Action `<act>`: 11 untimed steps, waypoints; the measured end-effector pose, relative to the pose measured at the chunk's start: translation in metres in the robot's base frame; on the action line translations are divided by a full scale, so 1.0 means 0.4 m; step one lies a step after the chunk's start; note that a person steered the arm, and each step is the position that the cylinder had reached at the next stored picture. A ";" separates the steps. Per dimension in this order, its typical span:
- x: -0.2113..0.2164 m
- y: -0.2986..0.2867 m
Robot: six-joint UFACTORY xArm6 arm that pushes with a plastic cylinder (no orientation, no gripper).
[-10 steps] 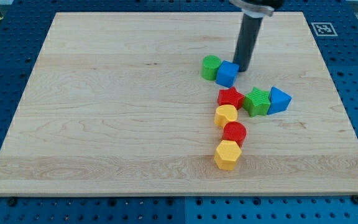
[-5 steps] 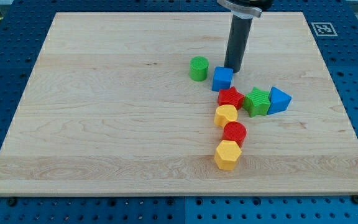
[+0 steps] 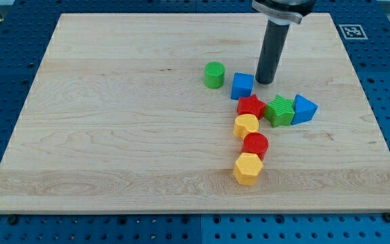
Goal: Separate the blue cube from green star
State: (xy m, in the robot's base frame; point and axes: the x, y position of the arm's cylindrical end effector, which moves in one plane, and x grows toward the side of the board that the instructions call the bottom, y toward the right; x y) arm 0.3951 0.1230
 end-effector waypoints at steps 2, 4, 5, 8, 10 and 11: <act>0.004 -0.105; 0.006 -0.143; 0.006 -0.188; 0.012 -0.252; 0.031 -0.283; 0.054 -0.273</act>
State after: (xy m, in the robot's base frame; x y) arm 0.4165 0.0139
